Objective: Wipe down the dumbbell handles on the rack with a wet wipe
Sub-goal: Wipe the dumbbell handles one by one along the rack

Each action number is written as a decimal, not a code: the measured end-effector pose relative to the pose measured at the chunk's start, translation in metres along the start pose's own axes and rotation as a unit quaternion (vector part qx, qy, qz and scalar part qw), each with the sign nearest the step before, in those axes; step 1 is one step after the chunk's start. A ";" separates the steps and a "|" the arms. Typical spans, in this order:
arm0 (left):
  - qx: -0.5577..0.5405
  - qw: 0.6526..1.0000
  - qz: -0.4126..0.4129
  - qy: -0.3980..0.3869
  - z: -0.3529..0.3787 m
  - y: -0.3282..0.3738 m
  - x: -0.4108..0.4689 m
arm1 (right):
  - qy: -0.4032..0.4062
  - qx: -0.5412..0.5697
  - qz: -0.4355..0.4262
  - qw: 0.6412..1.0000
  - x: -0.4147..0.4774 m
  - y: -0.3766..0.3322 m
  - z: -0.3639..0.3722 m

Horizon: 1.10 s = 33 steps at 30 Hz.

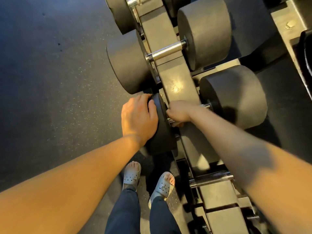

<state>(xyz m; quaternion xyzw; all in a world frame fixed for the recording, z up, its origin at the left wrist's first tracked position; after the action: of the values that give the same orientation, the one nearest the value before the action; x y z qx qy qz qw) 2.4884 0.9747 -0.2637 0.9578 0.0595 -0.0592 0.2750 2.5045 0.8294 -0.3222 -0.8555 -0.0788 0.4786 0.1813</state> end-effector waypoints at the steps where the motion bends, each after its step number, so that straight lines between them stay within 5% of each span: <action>1: 0.002 1.000 -0.002 -0.001 0.000 0.000 0.001 | 0.093 -0.065 -0.016 0.993 -0.011 -0.002 0.001; 3: 0.002 1.000 -0.003 -0.002 -0.001 0.001 0.000 | 0.269 -0.082 -0.075 0.957 -0.039 -0.006 0.011; 6: -0.003 1.000 0.000 -0.004 -0.003 0.003 -0.002 | 0.372 -0.085 -0.176 0.907 -0.070 -0.003 0.044; 11: 0.023 1.000 -0.006 0.003 -0.001 0.002 -0.002 | 0.377 -0.181 -0.196 0.887 -0.067 0.001 0.050; 16: 0.042 0.999 -0.006 -0.007 0.001 0.002 0.001 | 0.190 -0.116 -0.009 0.975 -0.020 -0.009 -0.004; 19: 0.039 0.999 -0.009 -0.012 0.000 0.003 0.002 | 0.240 -0.104 -0.030 0.965 -0.028 -0.005 0.001; 23: 0.044 0.999 -0.010 -0.017 0.001 0.003 0.001 | 0.461 -0.010 -0.157 0.873 -0.076 -0.004 0.039; 27: 0.047 0.998 -0.016 -0.029 0.004 0.003 0.003 | 0.503 0.029 -0.088 0.859 -0.075 0.000 0.048; 29: 0.046 0.998 -0.011 -0.031 0.003 0.004 0.005 | 0.495 0.178 -0.040 0.850 -0.065 0.010 0.056; 31: 0.045 0.998 -0.005 -0.036 0.002 0.004 0.007 | 0.494 0.372 0.040 0.785 -0.059 0.025 0.075; 33: 0.040 0.998 -0.006 -0.041 0.003 0.004 0.008 | 0.473 0.541 0.134 0.682 -0.055 0.033 0.097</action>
<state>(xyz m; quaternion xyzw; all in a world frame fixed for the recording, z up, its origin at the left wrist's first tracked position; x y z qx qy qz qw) 2.4964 0.9705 -0.2650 0.9644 0.0516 -0.1026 0.2382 2.3921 0.8051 -0.3376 -0.7222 0.4060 -0.0116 0.5598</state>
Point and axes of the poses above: each hand's wrist, its own x-axis towards the middle knuckle, its own z-axis out of the palm, y = z × x, the point moved 7 cm from there along x, towards the middle knuckle, and after that the axes turned 6 degrees about -z, right-handed, at the moved point
